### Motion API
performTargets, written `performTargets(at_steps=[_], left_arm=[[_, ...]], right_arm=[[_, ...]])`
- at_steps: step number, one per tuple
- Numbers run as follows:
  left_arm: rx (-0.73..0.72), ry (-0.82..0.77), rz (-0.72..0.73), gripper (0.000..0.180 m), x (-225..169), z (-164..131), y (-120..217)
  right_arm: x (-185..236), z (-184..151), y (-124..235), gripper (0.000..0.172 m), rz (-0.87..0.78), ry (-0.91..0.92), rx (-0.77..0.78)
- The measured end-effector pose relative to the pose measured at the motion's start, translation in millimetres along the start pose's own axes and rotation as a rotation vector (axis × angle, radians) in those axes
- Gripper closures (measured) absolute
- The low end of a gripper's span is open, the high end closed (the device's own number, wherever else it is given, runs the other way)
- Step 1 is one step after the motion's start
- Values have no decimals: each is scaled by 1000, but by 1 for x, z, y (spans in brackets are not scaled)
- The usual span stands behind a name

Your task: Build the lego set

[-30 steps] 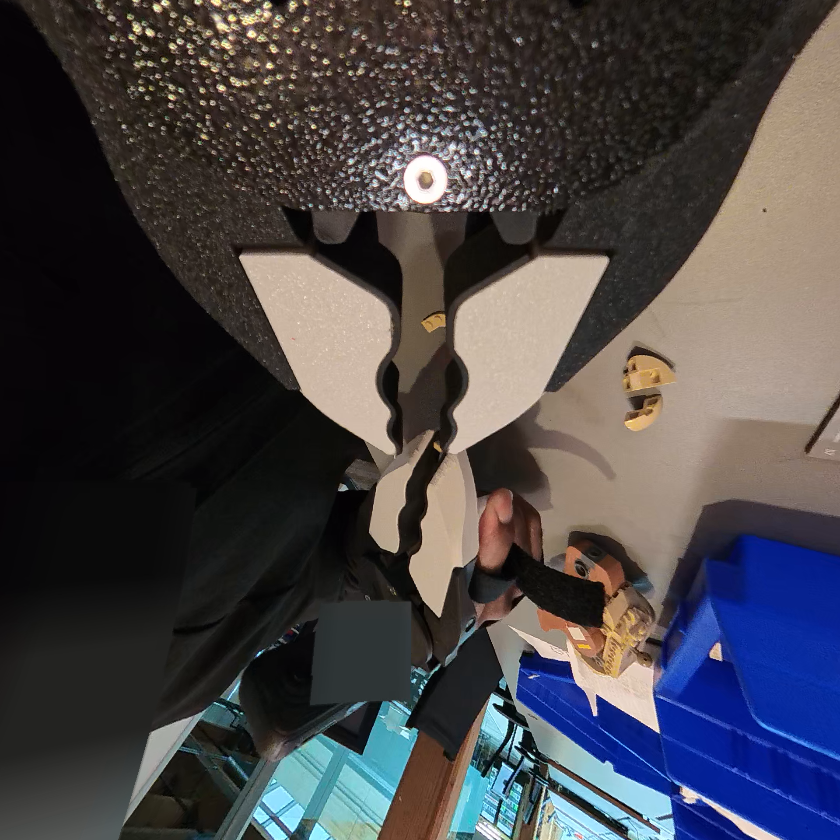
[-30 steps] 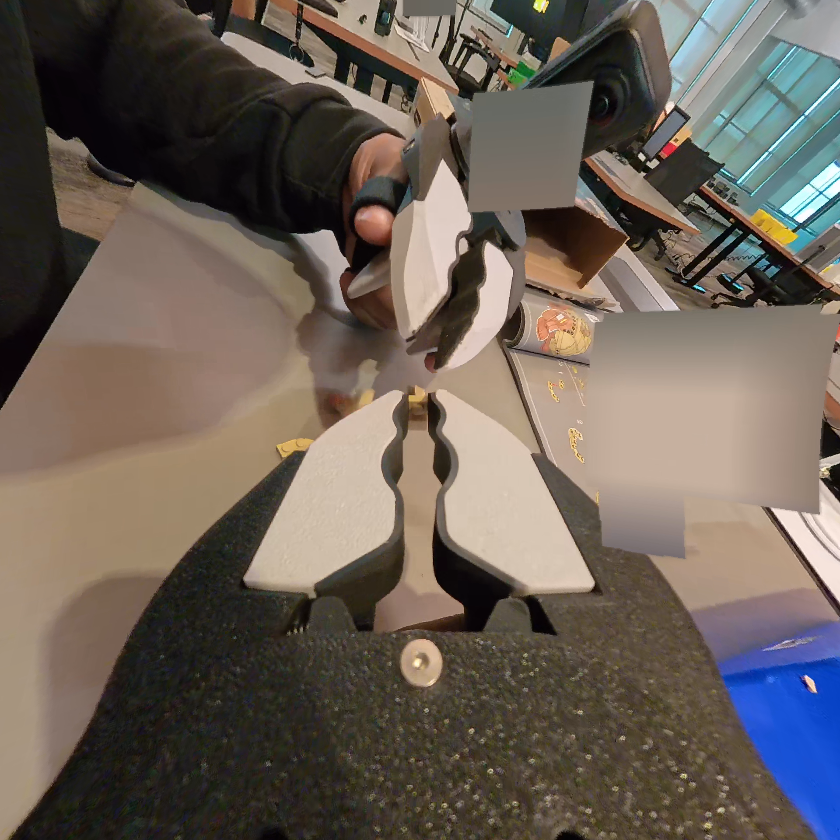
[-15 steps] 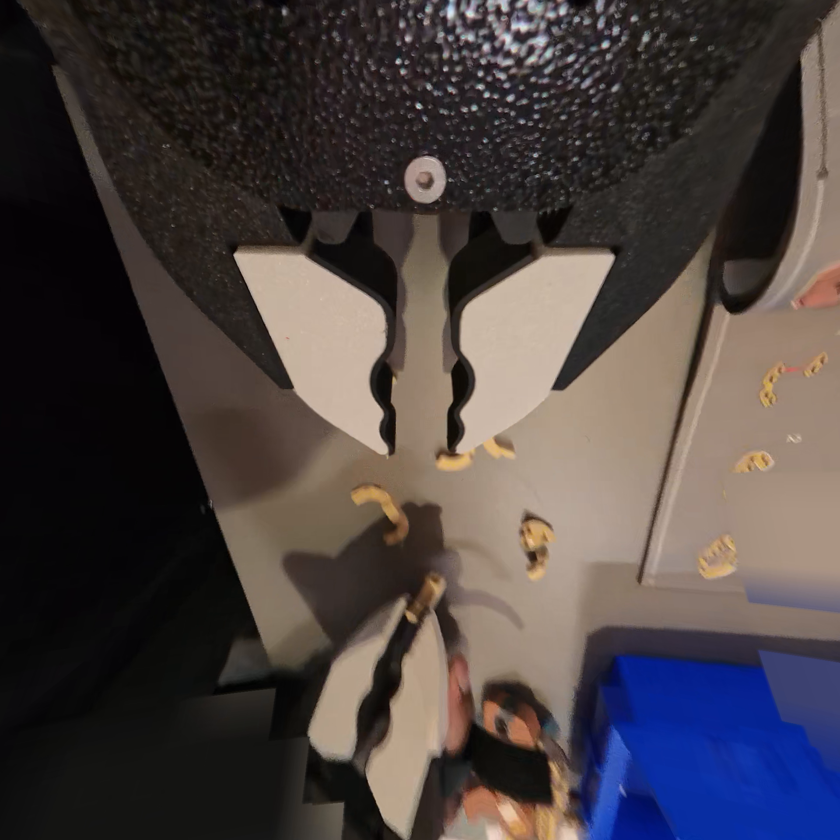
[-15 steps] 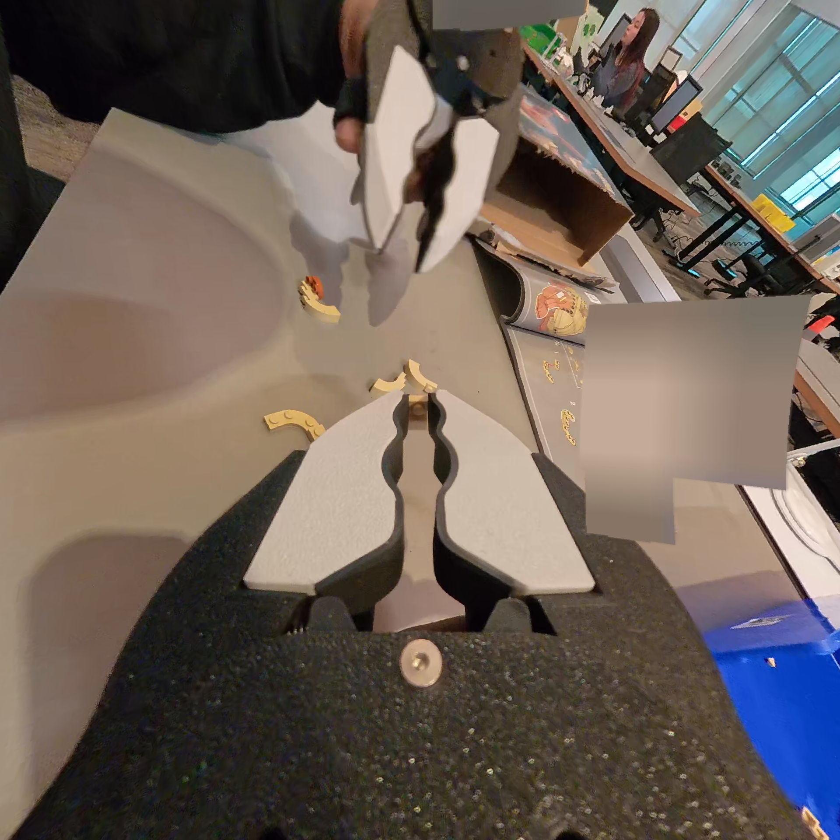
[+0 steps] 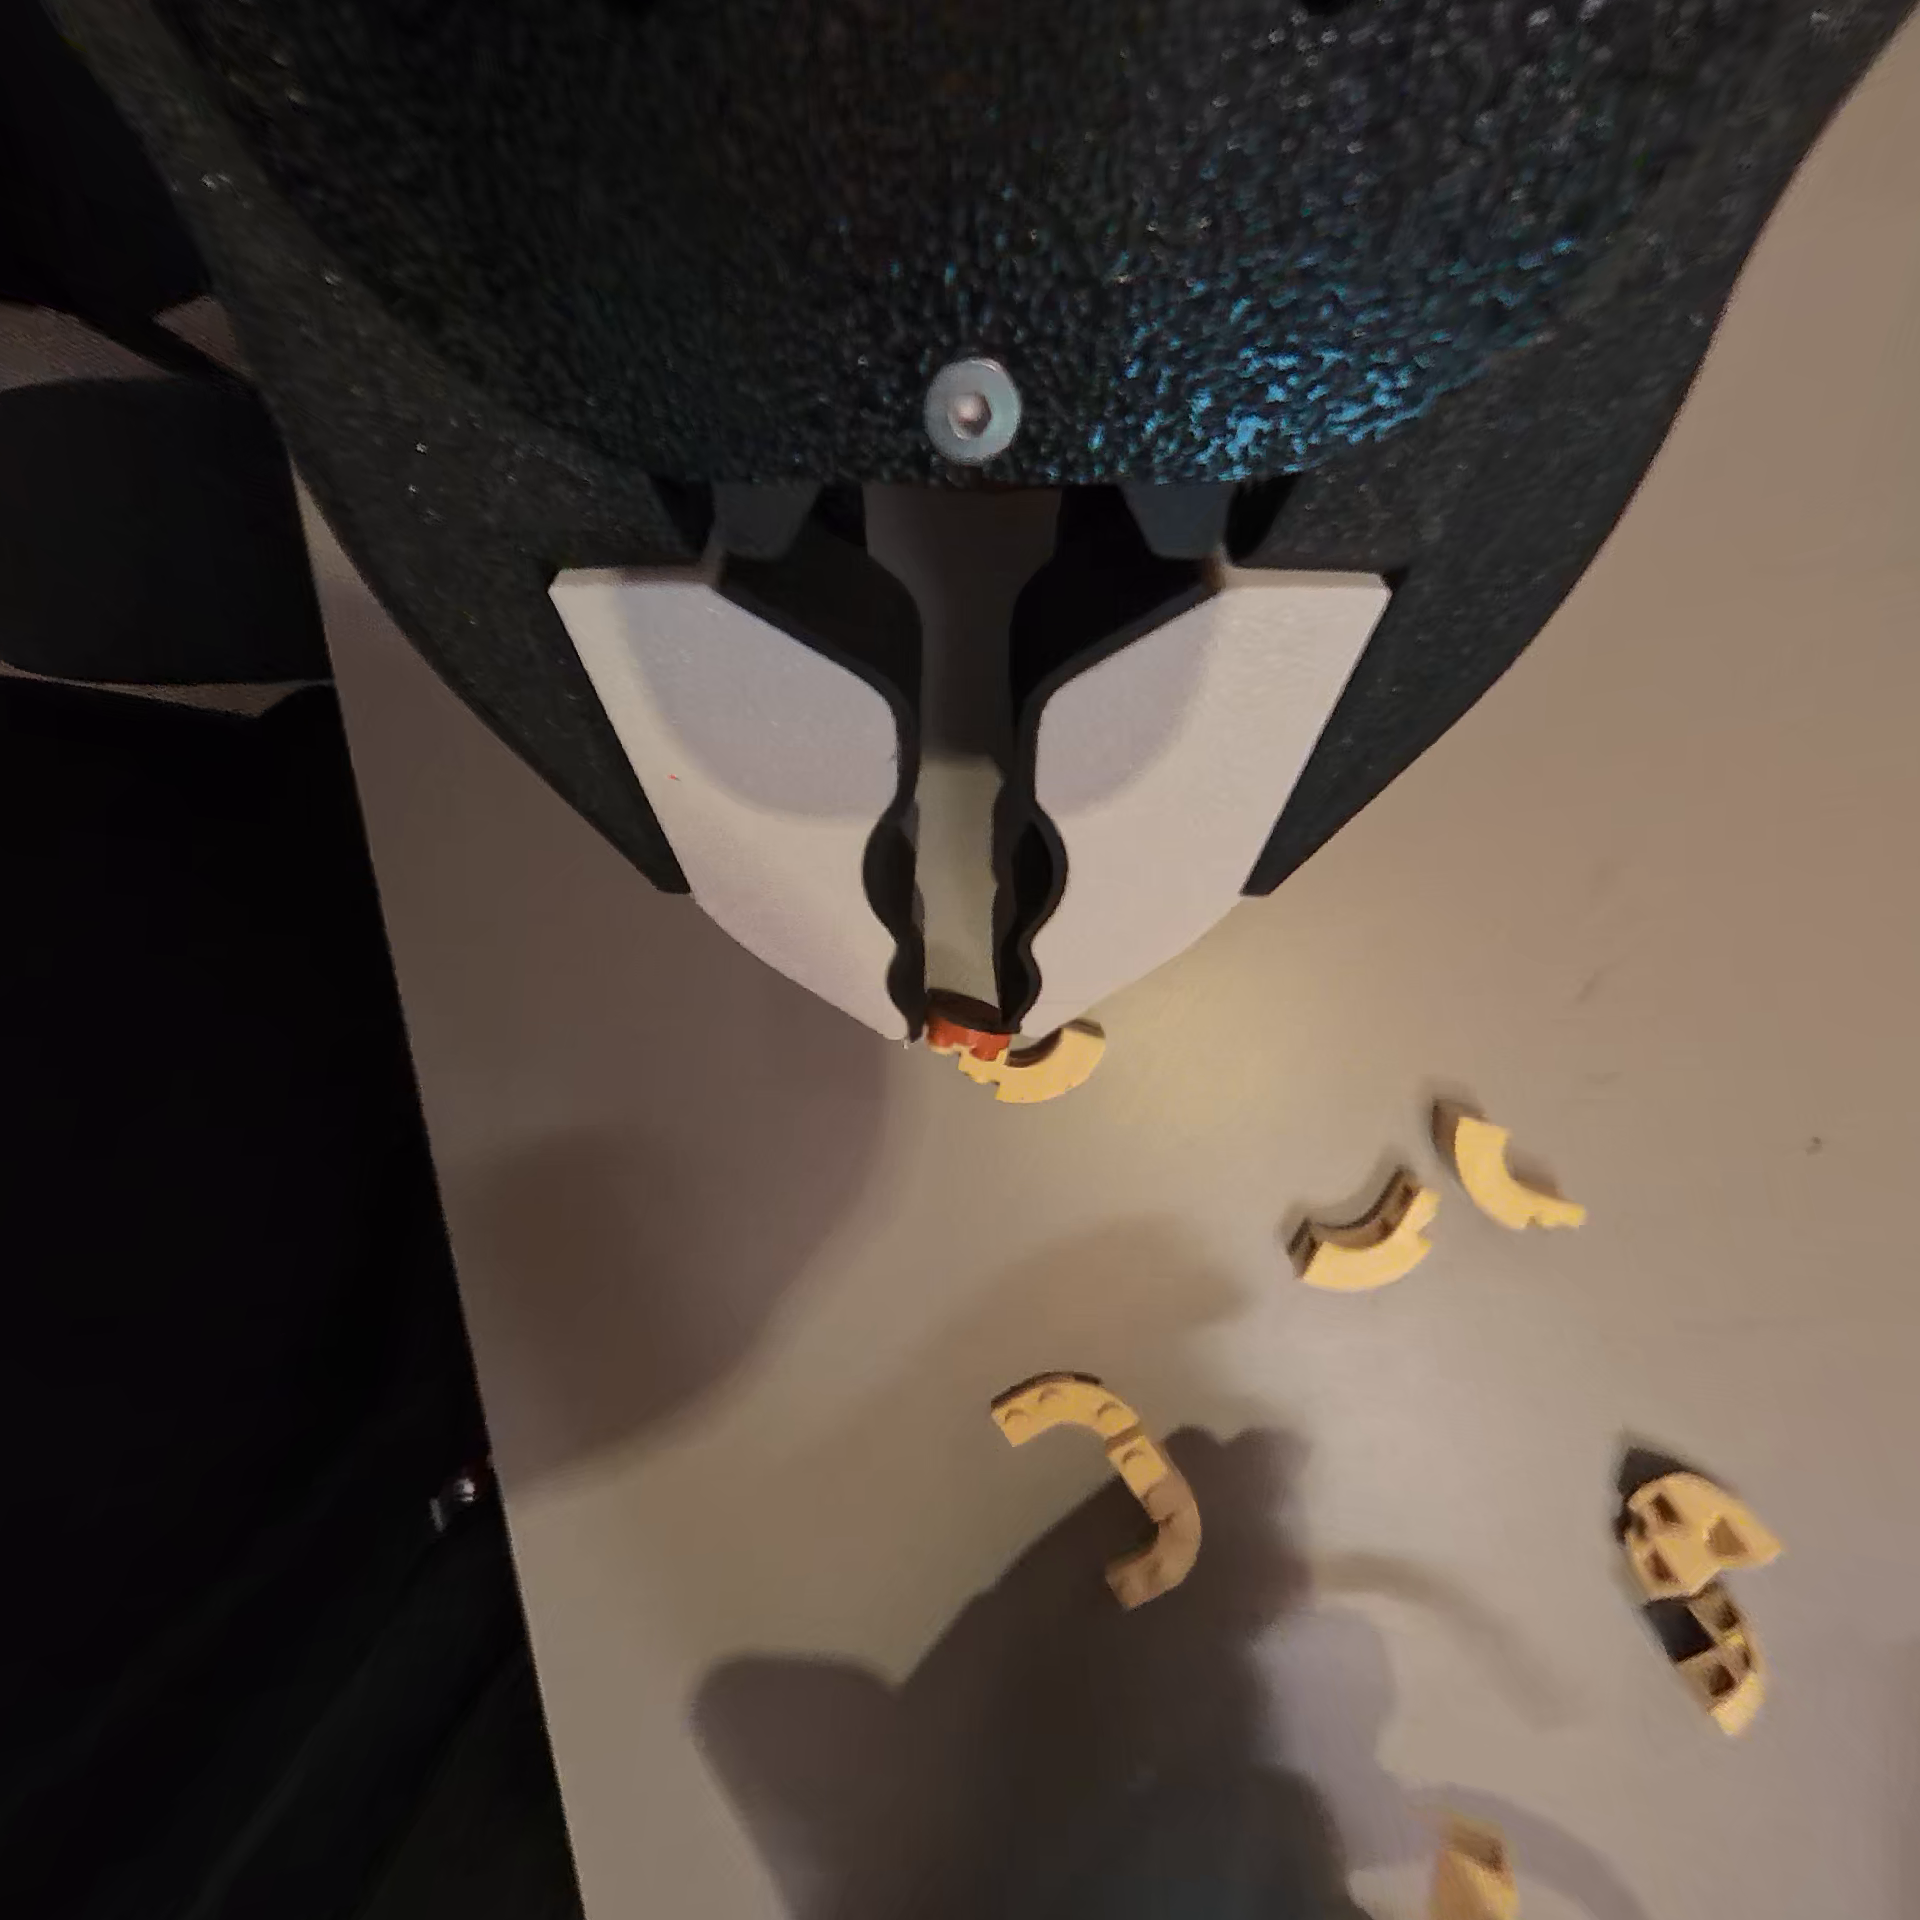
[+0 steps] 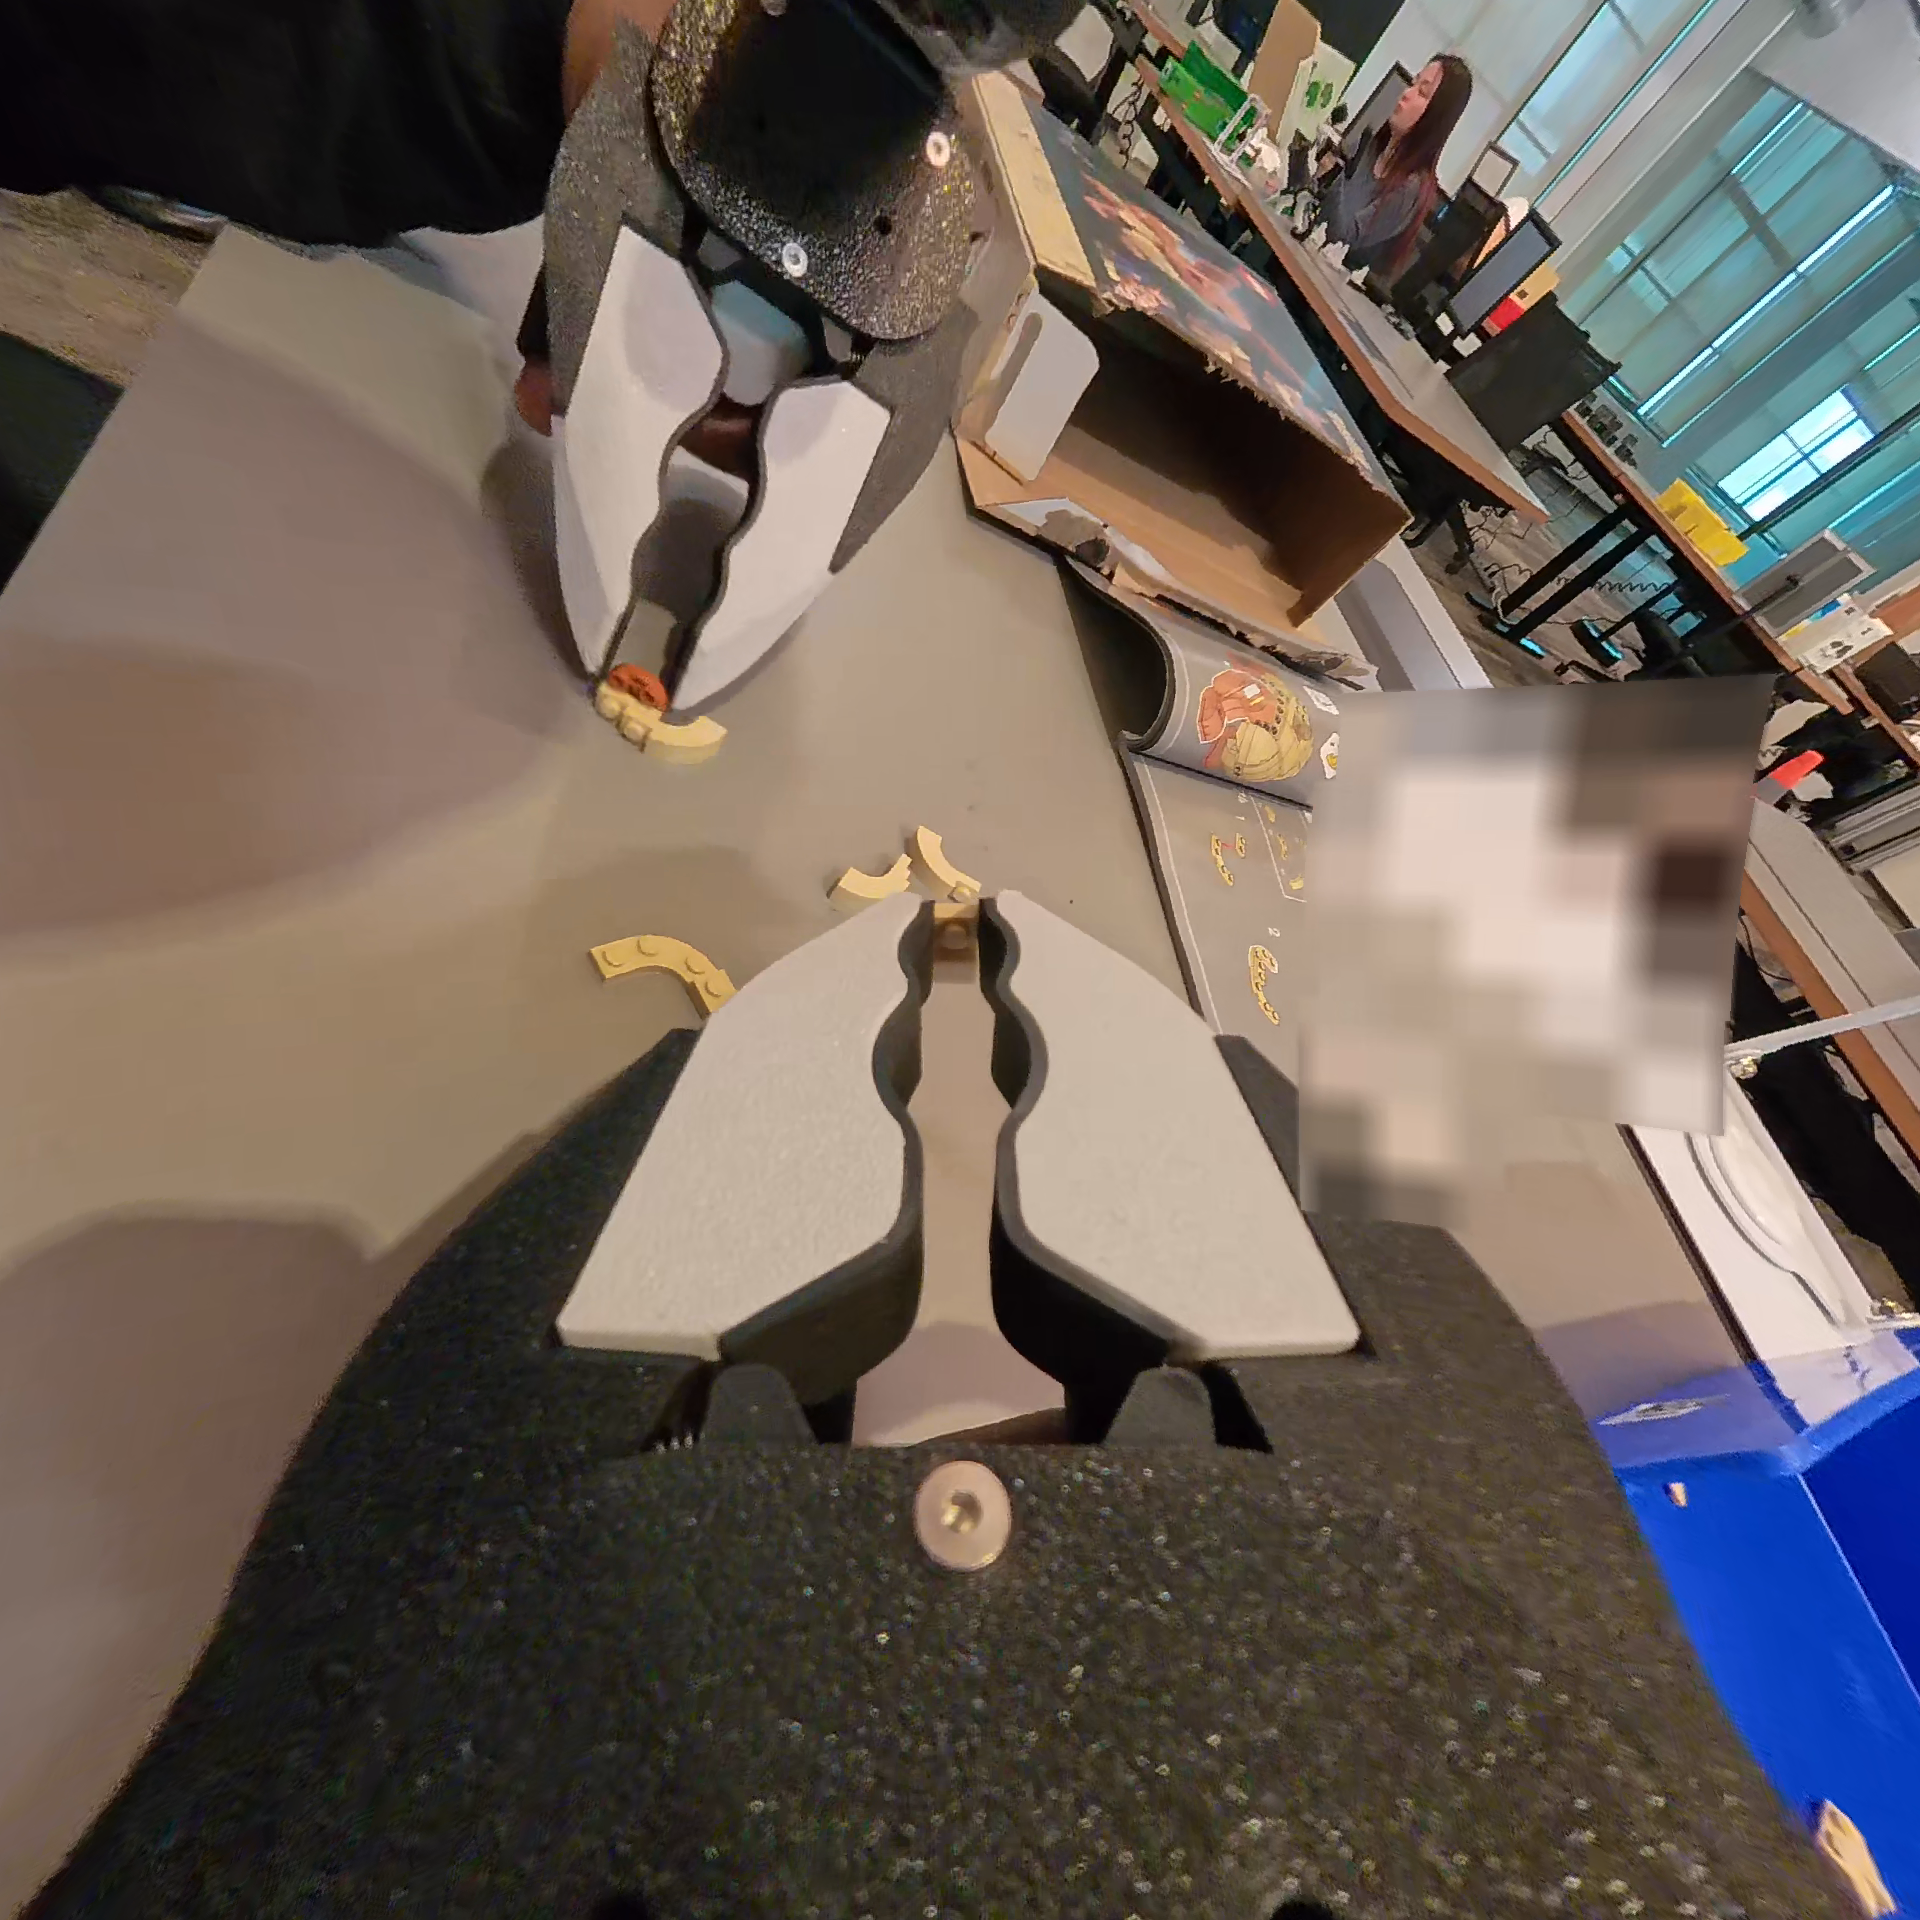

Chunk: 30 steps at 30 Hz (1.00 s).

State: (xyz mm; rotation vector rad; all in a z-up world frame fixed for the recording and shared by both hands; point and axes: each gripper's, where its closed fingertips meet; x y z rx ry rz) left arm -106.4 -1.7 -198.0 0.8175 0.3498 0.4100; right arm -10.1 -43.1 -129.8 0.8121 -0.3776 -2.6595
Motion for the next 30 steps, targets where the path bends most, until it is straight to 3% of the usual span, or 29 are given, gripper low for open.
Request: performTargets(at_steps=[4, 8, 15, 20, 26, 30], left_arm=[[15, -47, 54, 164, 6, 4, 10], [-21, -82, 20, 165, 6, 16, 16], [-25, -51, -16, 180, -2, 9, 3], [-70, 41, 53, 180, 0, -10, 3], [-218, 22, 184, 178, 9, 1, 32], [-50, 13, 199, 163, 25, -3, 37]], right_arm=[[0, 0, 1, 164, -3, 11, 3], [1, 0, 1, 164, -4, 24, 5], [2, 1, 2, 164, -8, 34, 5], [4, 3, 1, 164, 0, 39, 1], [7, 3, 0, 164, 9, 49, 3], [9, 2, -2, 164, 9, 65, 14]])
Point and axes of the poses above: each gripper's, where its closed fingertips meet, y back along the fingers, z out of its top, x = y × z across the jaws, and after that the axes turned 2 degrees about -z, right-handed
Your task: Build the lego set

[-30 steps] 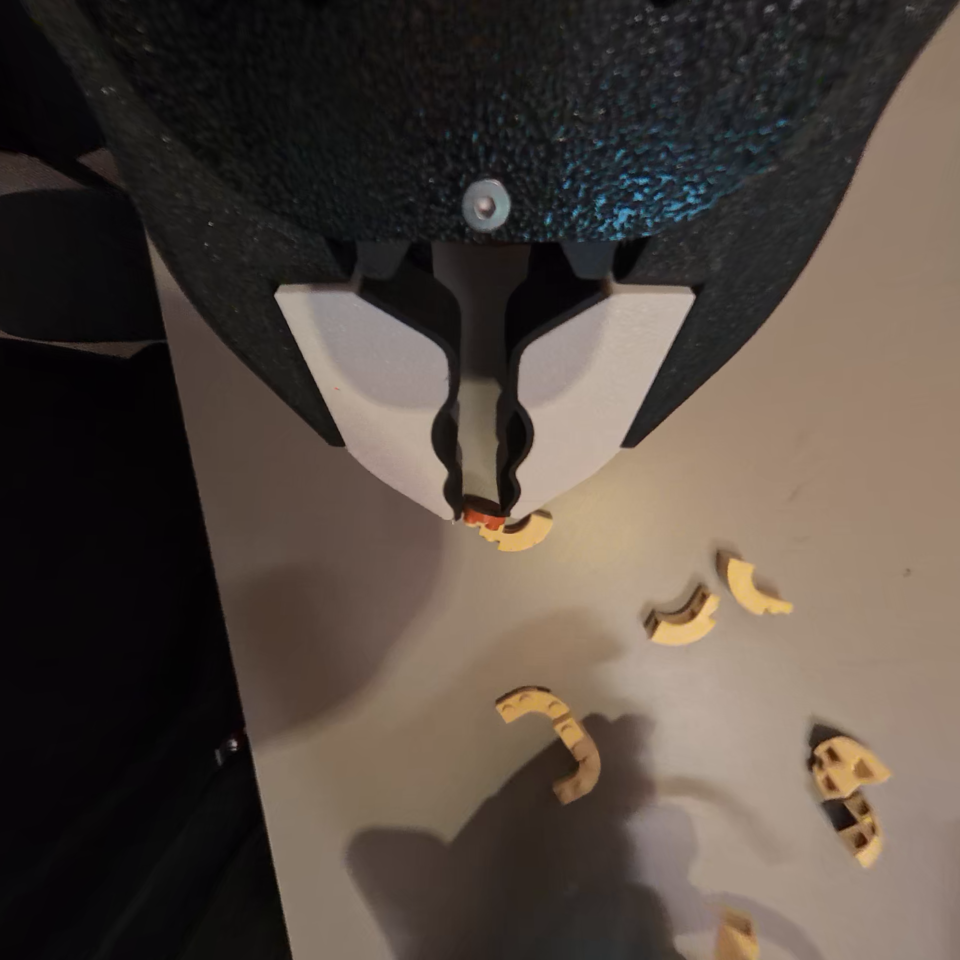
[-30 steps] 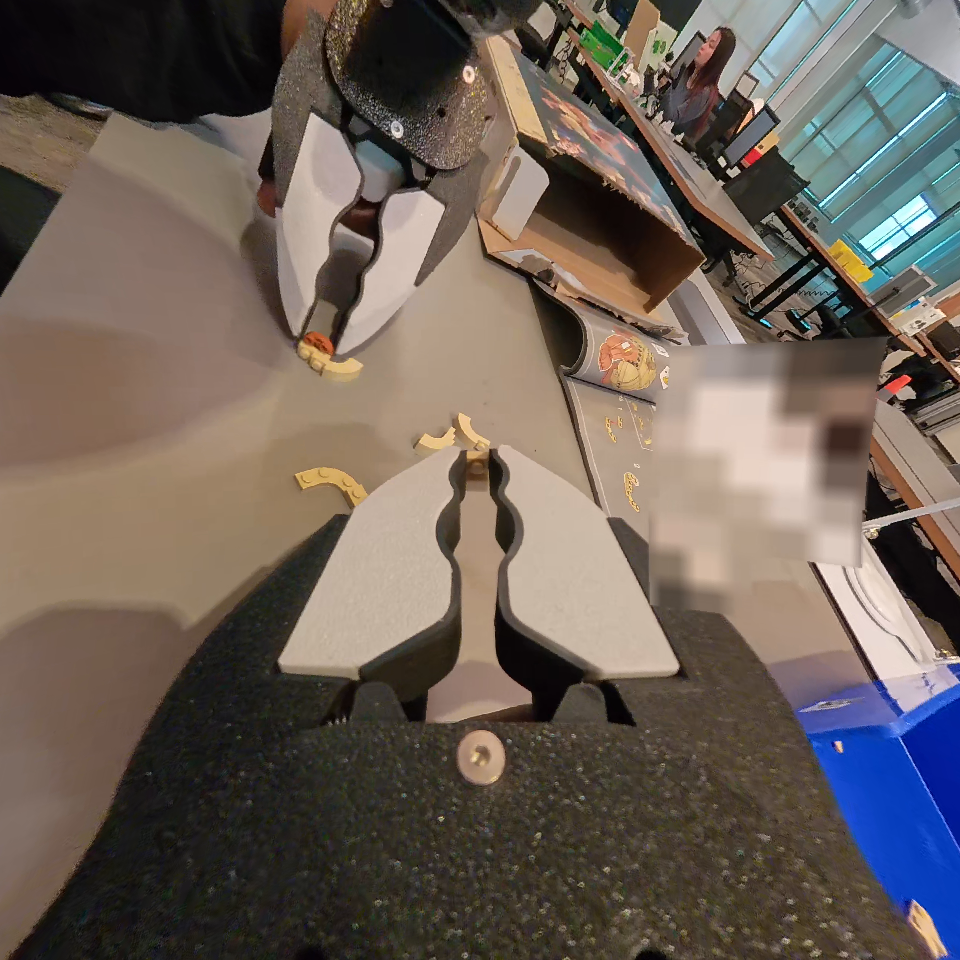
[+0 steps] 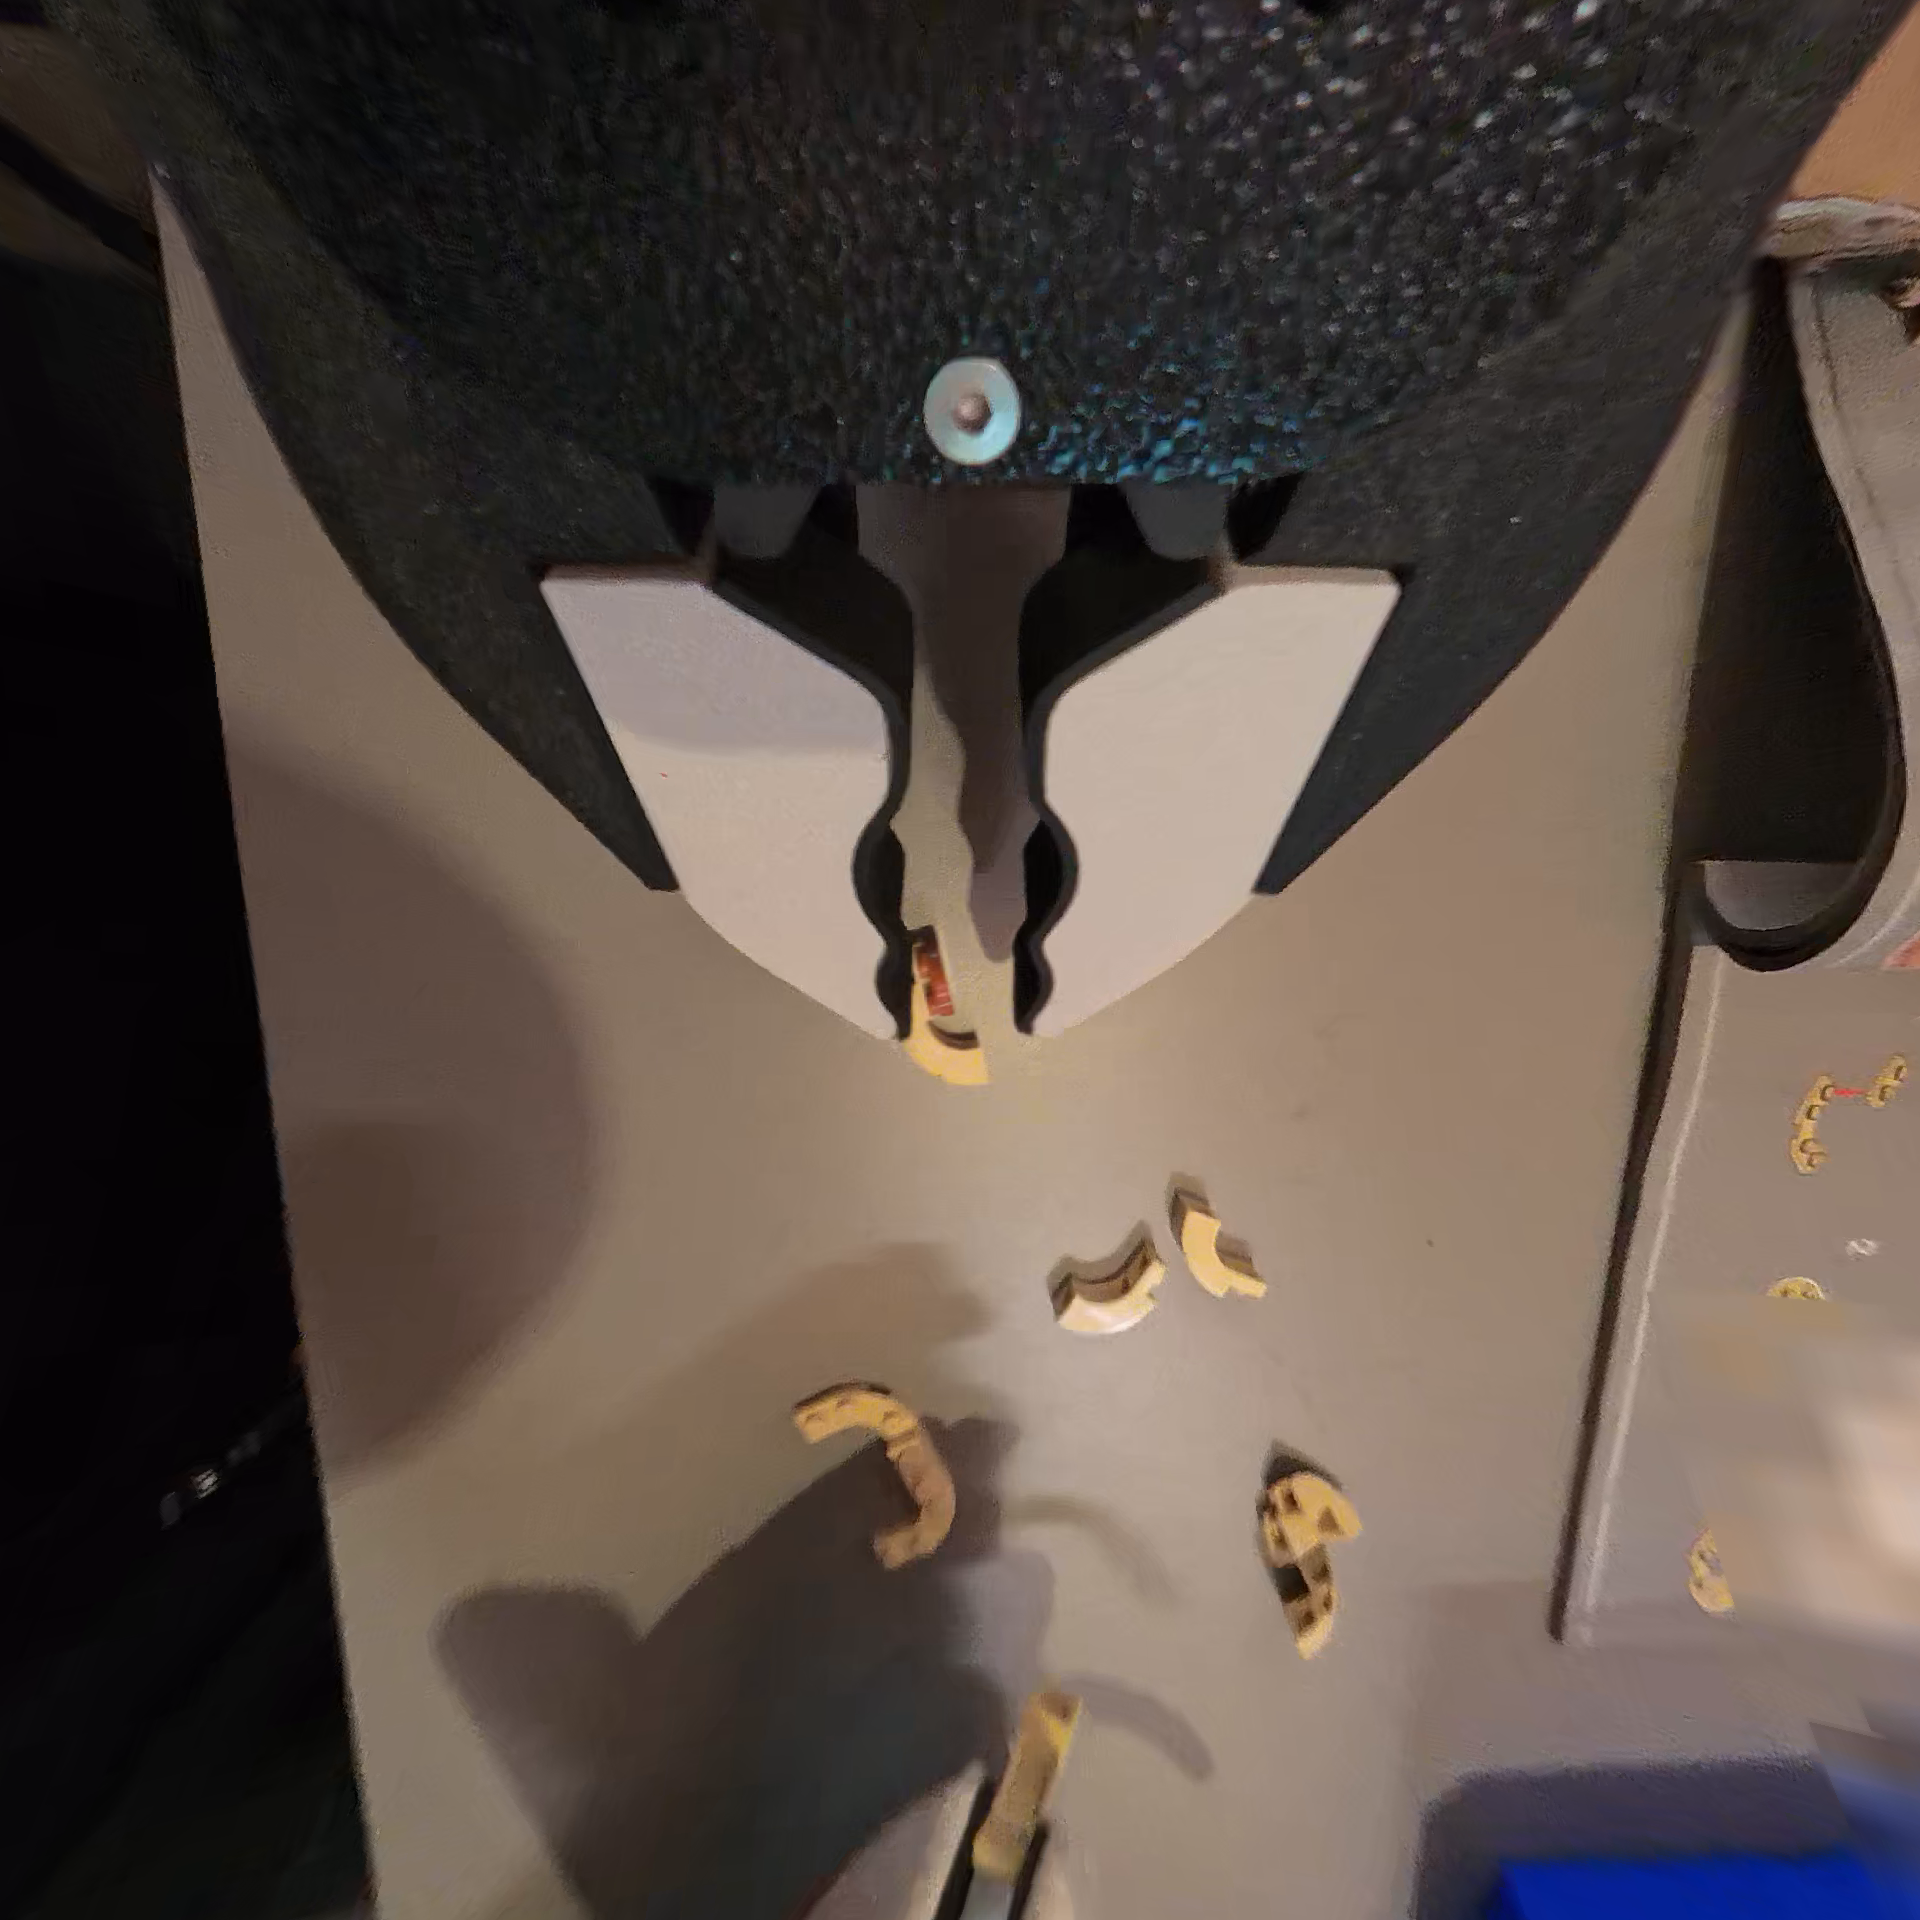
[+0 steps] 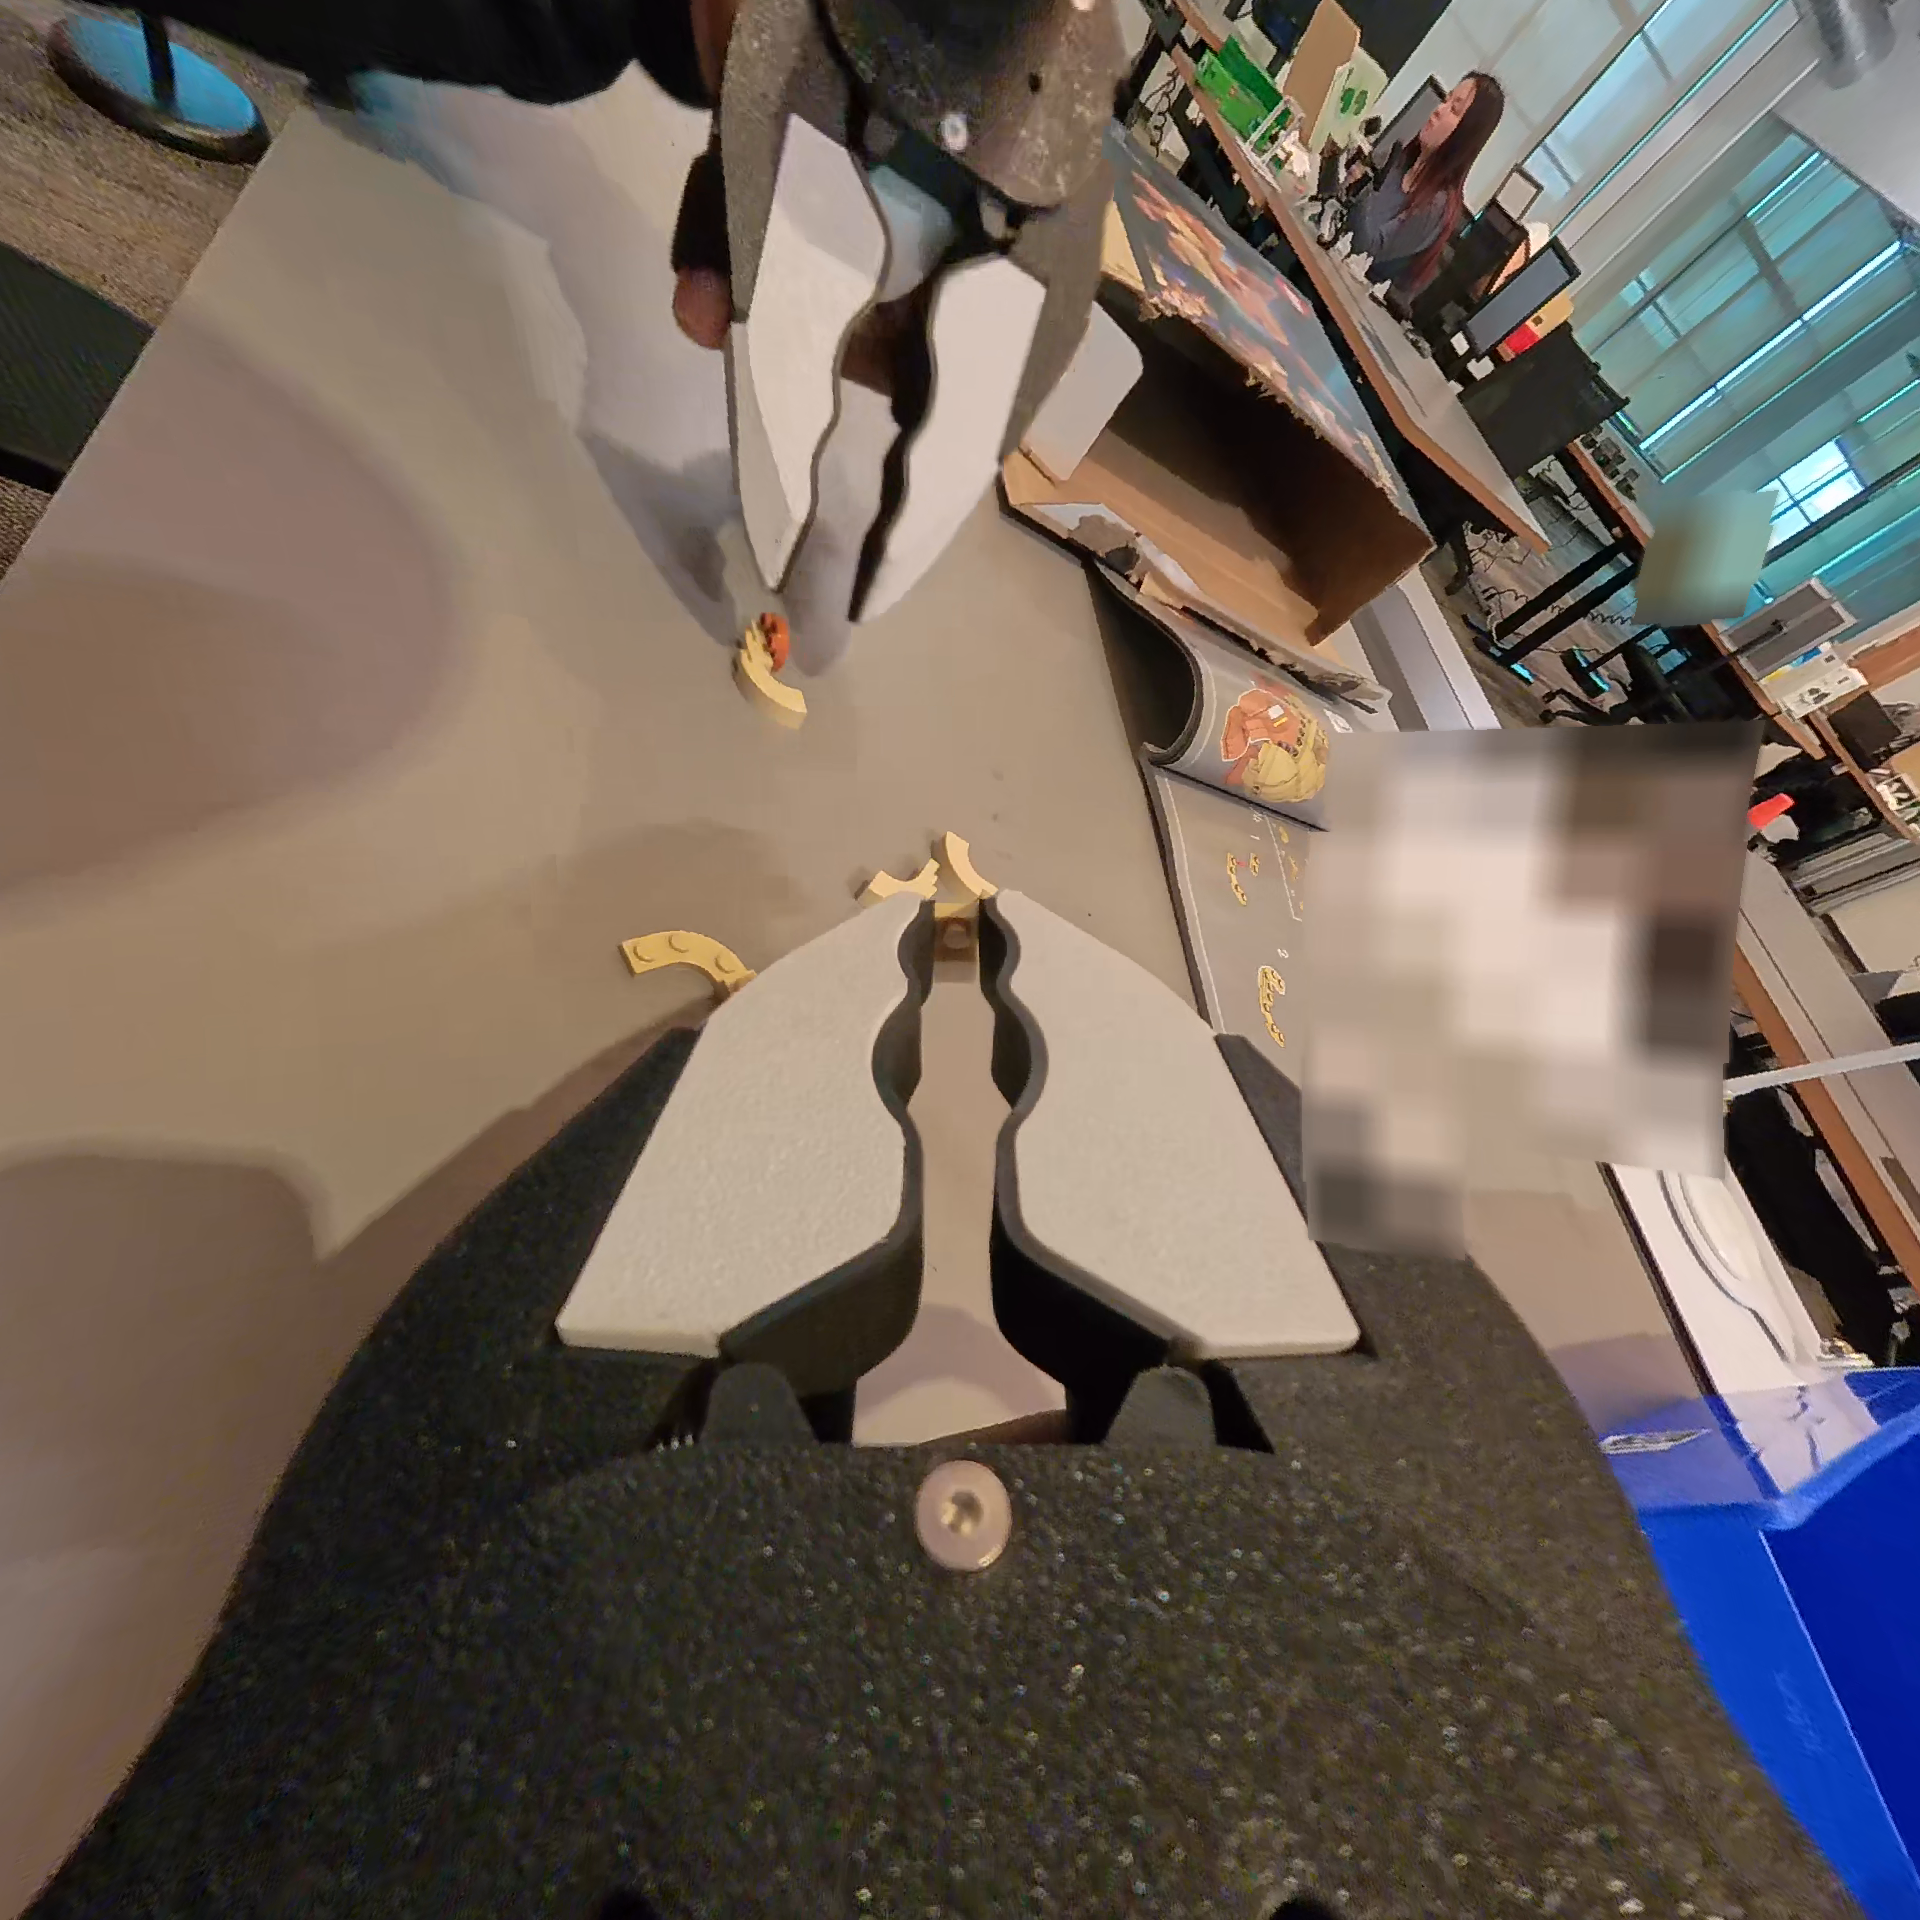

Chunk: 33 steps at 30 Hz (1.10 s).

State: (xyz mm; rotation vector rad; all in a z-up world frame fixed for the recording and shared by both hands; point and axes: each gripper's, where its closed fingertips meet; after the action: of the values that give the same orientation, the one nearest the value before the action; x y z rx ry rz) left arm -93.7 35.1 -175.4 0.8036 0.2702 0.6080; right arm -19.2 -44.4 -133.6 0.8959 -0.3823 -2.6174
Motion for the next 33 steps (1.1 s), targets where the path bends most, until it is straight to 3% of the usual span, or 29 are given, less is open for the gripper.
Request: performTargets(at_steps=[3, 7, 12, 15, 21, 24, 27, 30, 32, 33], left_arm=[[142, 25, -68, 153, 0, 0, -13], [287, 23, -119, 153, -6, -6, -32], [291, 123, -76, 180, -2, -5, -34], [158, 240, -39, 180, 0, 5, -37], [-342, 499, 57, 180, 18, 54, -20], [-450, 550, 140, 180, 31, 55, -6], [-380, 489, 188, 180, 30, 46, -2], [-126, 294, 209, 180, 19, 34, -13], [50, 154, 234, 160, 16, 26, -19], [121, 107, 221, 159, 14, 23, -22]], right_arm=[[-1, -1, 0, 164, -9, 8, 7], [-3, -2, 1, 164, -17, 10, 10], [-6, 0, 1, 164, -42, -11, 10], [-8, 2, 0, 164, -66, -45, 3], [-9, 4, 0, 164, -112, -75, 16], [-7, 3, 0, 164, -118, -63, 25], [-4, 0, -1, 164, -111, -56, 37], [-2, -2, -2, 164, -98, -54, 43], [-1, -2, -3, 164, -90, -48, 47], [0, -3, -4, 164, -90, -42, 51]])
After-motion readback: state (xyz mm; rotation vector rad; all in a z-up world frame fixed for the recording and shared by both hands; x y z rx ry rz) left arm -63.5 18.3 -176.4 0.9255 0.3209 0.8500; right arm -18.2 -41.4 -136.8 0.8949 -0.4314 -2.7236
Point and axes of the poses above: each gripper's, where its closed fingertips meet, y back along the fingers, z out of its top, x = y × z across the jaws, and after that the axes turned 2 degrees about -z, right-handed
